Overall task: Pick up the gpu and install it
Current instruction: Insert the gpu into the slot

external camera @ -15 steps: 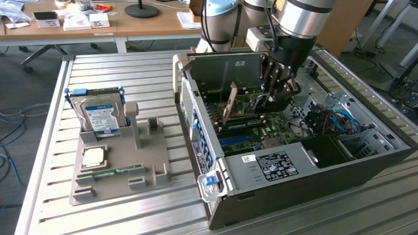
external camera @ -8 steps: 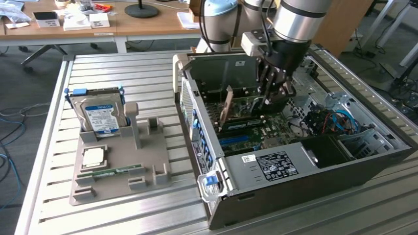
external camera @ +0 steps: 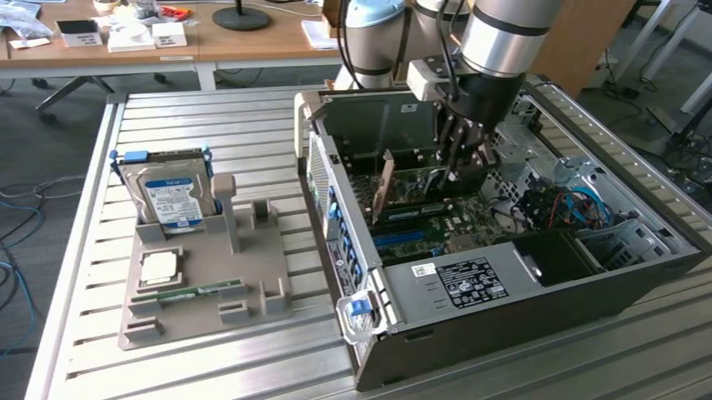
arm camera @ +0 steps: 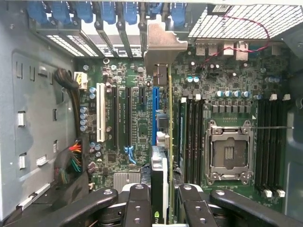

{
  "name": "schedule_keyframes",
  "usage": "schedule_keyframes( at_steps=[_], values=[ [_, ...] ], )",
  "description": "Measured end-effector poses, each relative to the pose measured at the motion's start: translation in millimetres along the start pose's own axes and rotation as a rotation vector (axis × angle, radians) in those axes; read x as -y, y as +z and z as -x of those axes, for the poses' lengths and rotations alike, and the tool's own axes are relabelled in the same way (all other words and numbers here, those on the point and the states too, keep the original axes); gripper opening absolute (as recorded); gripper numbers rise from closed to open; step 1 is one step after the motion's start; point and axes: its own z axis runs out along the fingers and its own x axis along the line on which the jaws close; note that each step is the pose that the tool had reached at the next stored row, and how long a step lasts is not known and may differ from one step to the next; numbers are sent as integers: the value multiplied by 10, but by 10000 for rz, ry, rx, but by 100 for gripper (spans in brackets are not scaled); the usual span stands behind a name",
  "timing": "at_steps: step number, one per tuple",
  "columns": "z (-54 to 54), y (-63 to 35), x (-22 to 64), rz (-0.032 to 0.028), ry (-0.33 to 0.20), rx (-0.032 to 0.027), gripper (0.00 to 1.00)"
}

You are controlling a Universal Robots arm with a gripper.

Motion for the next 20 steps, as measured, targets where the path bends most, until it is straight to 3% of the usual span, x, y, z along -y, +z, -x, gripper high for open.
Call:
schedule_keyframes(
  at_steps=[20],
  values=[
    [-25,250,-78,-102,-9,-1,27]
  ],
)
